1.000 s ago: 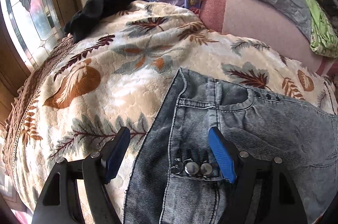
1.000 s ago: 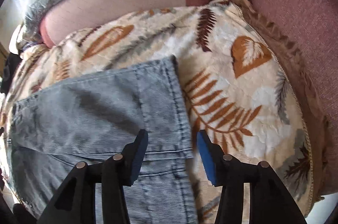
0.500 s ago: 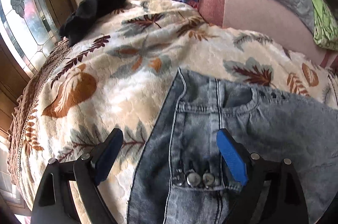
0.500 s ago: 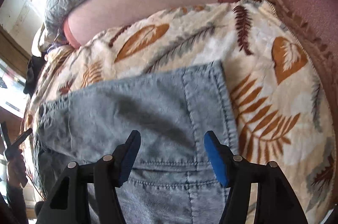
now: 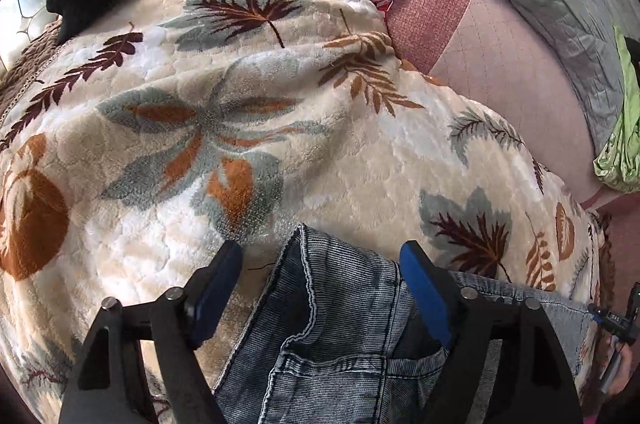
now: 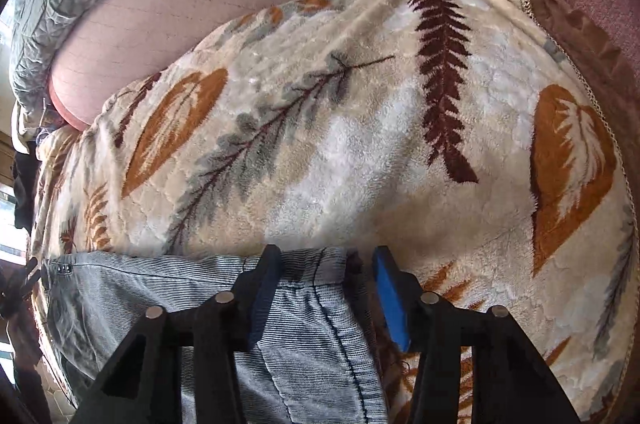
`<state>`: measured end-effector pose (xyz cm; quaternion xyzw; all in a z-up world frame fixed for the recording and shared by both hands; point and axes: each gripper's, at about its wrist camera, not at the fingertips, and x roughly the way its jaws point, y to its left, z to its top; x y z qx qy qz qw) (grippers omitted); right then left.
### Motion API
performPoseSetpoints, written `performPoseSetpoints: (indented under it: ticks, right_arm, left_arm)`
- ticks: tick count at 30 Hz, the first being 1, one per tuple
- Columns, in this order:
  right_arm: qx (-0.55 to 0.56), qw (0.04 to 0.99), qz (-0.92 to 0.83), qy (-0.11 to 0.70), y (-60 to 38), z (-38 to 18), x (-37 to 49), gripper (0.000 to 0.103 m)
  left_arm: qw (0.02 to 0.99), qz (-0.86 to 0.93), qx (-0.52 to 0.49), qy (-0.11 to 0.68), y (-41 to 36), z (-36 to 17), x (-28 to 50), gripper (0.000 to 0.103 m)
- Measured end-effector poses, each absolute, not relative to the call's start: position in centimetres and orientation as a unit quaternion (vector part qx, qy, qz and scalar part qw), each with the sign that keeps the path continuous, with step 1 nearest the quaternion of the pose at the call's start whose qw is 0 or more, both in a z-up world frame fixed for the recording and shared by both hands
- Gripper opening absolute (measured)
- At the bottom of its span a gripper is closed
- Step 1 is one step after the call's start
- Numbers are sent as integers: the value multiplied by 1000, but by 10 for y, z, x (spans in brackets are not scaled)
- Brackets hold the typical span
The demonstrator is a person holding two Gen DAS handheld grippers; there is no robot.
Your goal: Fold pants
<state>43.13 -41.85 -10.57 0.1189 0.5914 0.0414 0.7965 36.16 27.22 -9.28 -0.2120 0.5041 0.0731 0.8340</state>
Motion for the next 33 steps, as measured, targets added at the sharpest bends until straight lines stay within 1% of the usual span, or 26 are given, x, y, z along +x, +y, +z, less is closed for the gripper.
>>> performPoseSetpoints:
  ticks: [1,2,3,5,8,9,11,12,14,16,19,21,22,23,24,25,27,33]
  right_arm:
    - [119,795,45,593,-418,-108,431,43]
    - [114,796,48,593,-417,-109,430,42]
    - [112,796,49,593,-417,-110,430,40]
    - [112,795,49,594,-418,-112,429,38]
    - [109,795,48,594,-418,-112,428,38]
    - [109,795,47,594,-417,-112,428,38]
    - [110,795,47,594,-417,-113,428,38]
    - [110,795,46,594,-418,-113,428,38]
    - [109,795,46,595,-417,-113,428,38]
    - [106,795,46,595,-416,-113,428,38]
    - [103,795,45,596,-415,-115,429,38]
    - [102,796,45,595,-413,-116,430,35]
    - [100,797,44,594,-412,-116,430,34]
    - [99,799,44,592,-412,-115,430,29]
    - [101,801,44,589,-411,-114,430,23]
    - [101,803,44,586,-411,-112,429,22]
    - [102,808,46,578,-410,-108,426,17]
    - [107,823,55,555,-411,-85,412,16]
  left_arm:
    - [829,69,-213,512,271,-97,364,64]
    - [826,68,-212,518,271,-100,366,56]
    - [824,70,-209,521,270,-103,367,56]
    - [822,69,-212,523,272,-107,369,53]
    - [817,64,-242,519,280,-108,369,53]
    - [817,64,-244,519,281,-107,370,51]
    - [818,69,-234,522,281,-106,371,38]
    - [818,73,-232,522,281,-106,370,36]
    - [819,81,-224,522,282,-106,371,21]
    - [818,86,-216,527,282,-107,372,18]
    - [818,87,-205,531,280,-110,375,17]
    - [819,89,-200,531,279,-111,378,13]
    - [821,88,-197,528,278,-110,378,7]
    - [824,87,-194,526,278,-109,378,6]
    - [826,87,-192,524,277,-108,377,5]
    - [829,88,-188,519,276,-106,375,5]
    - [836,89,-185,508,275,-100,371,5]
    - [851,72,-199,481,277,-78,351,5]
